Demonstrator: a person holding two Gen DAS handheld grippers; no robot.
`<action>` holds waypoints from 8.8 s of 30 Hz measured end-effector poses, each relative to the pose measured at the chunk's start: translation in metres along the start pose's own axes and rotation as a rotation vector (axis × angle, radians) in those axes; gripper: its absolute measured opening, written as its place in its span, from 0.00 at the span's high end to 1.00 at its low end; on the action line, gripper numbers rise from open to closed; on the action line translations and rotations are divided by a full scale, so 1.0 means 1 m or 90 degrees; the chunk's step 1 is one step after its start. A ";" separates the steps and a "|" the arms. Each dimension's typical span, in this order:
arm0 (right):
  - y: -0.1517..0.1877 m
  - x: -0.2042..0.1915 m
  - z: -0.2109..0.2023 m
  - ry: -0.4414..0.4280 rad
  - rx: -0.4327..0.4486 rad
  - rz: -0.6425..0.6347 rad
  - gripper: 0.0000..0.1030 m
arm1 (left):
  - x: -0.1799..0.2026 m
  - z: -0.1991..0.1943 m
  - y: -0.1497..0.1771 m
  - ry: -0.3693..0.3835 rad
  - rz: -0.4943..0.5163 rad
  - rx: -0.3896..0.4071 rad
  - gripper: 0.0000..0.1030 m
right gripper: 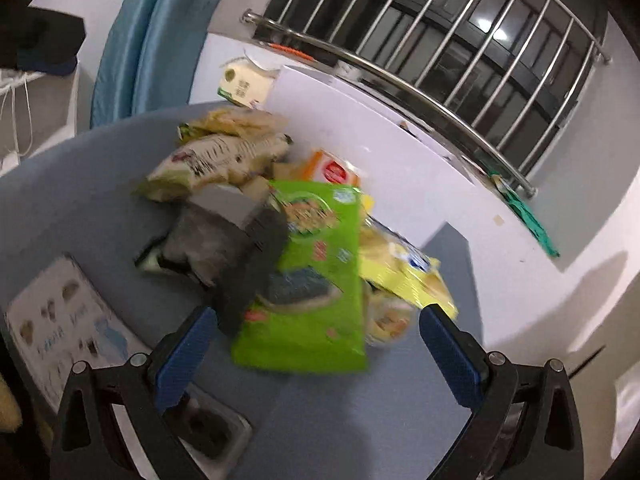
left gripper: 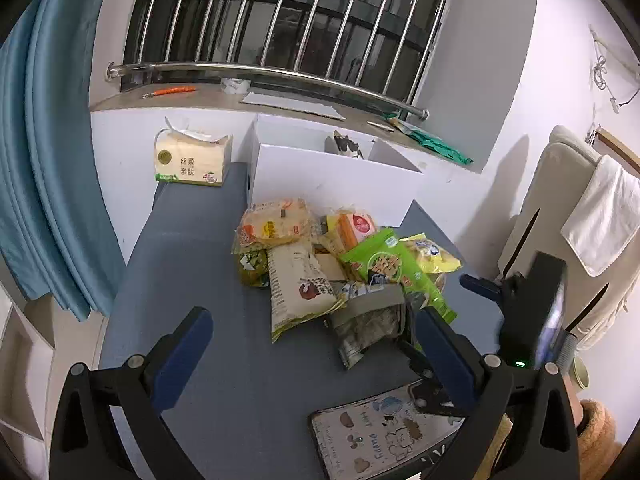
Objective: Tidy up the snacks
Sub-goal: 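Grasp a green seaweed bag with the right tool while the left tool grasps a silver chip bag, then lower both held bags into the white box and open both tools, then grasp the round flatbread pack with the left tool while the right tool grasps a yellow chip bag, then drop the flatbread pack and yellow chip bag into the white box, then grasp the orange flying-cake packet with the right tool while the left tool grasps a long white snack bag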
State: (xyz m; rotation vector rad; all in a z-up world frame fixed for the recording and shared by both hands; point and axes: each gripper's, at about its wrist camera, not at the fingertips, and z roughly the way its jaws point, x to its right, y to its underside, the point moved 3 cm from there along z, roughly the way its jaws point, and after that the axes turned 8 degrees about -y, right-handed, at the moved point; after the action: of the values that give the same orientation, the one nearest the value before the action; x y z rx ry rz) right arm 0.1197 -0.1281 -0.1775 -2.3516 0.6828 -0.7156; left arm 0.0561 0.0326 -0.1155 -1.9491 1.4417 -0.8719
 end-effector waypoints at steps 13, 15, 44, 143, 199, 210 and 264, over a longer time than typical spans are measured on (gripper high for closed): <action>0.001 0.021 0.015 0.001 -0.024 0.082 0.35 | -0.004 0.010 0.008 -0.011 0.002 -0.020 0.00; 0.005 0.034 0.000 0.007 -0.004 0.110 0.35 | 0.000 0.014 0.009 -0.008 0.007 -0.024 0.00; 0.056 0.127 -0.087 -0.091 0.145 0.401 0.34 | 0.110 0.130 0.005 0.045 0.399 -0.165 0.41; 0.027 0.099 -0.084 -0.235 0.192 0.417 0.00 | -0.005 0.137 -0.083 0.015 0.033 -0.100 0.22; -0.176 0.243 0.048 -0.126 0.155 0.392 0.38 | 0.038 0.176 -0.249 0.005 0.083 0.020 0.11; -0.173 0.247 0.049 -0.117 0.171 0.396 0.00 | 0.016 0.186 -0.226 -0.047 0.078 -0.024 0.00; -0.056 0.043 0.098 -0.185 -0.068 0.293 0.31 | -0.015 0.054 0.015 0.034 -0.042 -0.093 0.00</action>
State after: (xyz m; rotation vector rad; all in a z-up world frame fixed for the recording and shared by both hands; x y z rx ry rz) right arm 0.2282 -0.0778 -0.1943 -2.2064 1.0955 -0.1353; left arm 0.0862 0.0459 -0.1633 -2.1059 1.5167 -0.8761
